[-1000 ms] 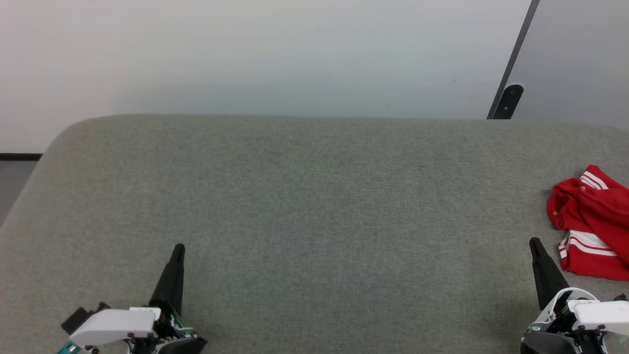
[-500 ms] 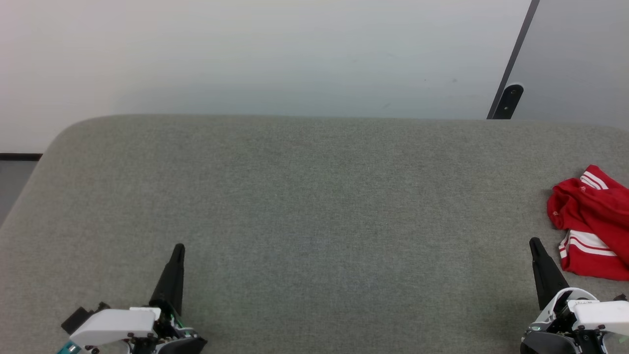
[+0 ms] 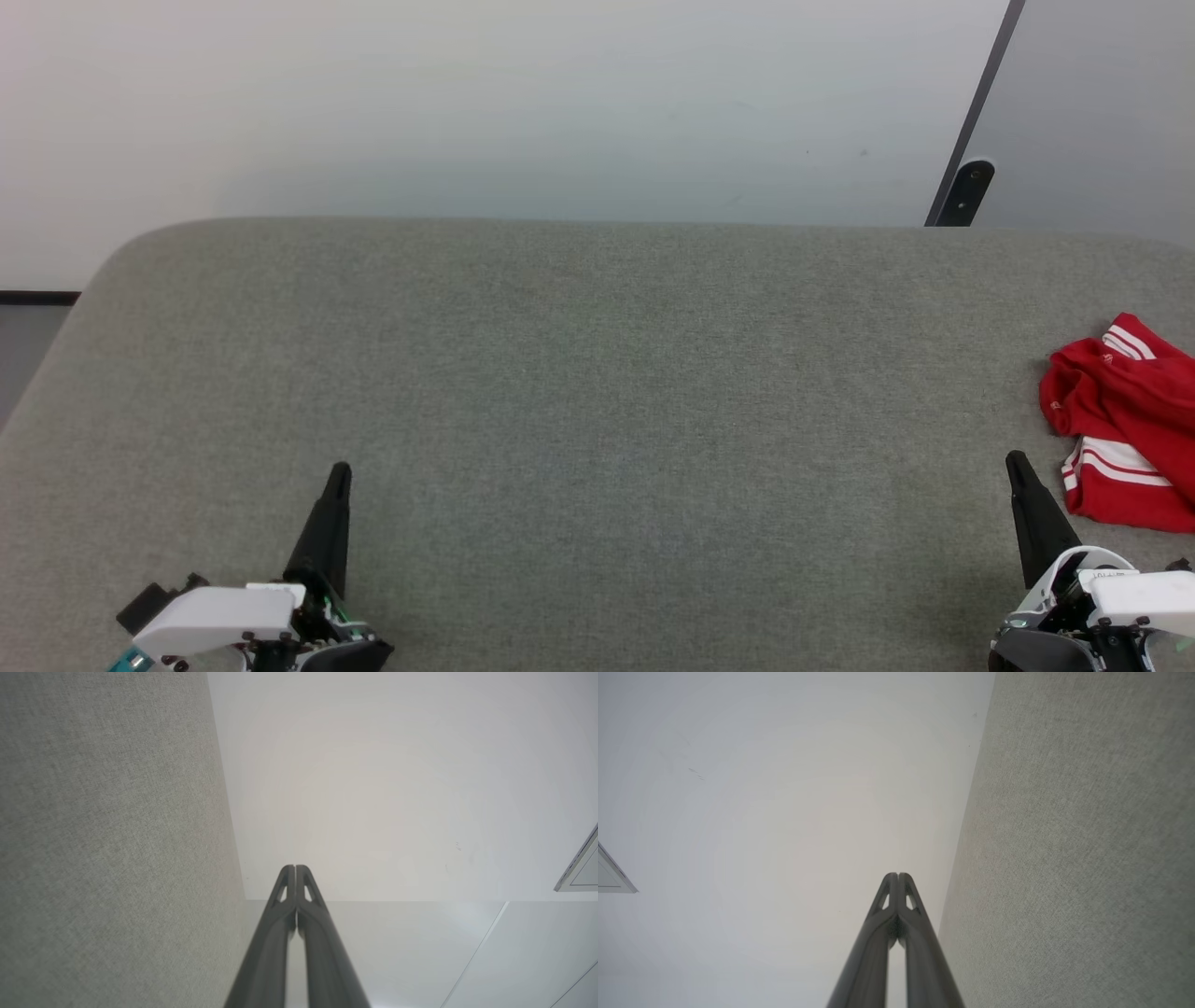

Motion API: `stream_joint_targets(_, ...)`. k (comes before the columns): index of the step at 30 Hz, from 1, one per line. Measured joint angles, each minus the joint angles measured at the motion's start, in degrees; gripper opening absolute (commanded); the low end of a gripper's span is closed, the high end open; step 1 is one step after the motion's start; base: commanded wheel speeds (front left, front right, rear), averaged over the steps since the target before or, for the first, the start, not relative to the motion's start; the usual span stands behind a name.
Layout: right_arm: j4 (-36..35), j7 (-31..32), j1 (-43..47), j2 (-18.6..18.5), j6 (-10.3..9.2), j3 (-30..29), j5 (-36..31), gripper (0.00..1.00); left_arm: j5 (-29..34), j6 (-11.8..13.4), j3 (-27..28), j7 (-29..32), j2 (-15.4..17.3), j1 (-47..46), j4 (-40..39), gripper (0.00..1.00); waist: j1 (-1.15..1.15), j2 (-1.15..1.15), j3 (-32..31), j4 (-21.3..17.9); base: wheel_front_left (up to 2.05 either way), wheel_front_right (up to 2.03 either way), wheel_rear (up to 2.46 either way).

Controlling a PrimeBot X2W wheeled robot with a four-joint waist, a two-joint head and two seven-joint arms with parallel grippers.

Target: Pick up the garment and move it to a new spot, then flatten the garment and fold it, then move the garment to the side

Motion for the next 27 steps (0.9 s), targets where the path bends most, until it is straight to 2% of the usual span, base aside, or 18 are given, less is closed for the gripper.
stream_joint_targets(27,0.0,0.0,0.0,0.0,0.0,0.0,0.0,0.0,0.0,0.0,0.0,-0.01,0.0,-0.01,0.01,0.0,0.0,0.0,0.0,0.0,0.0,0.0,0.0)
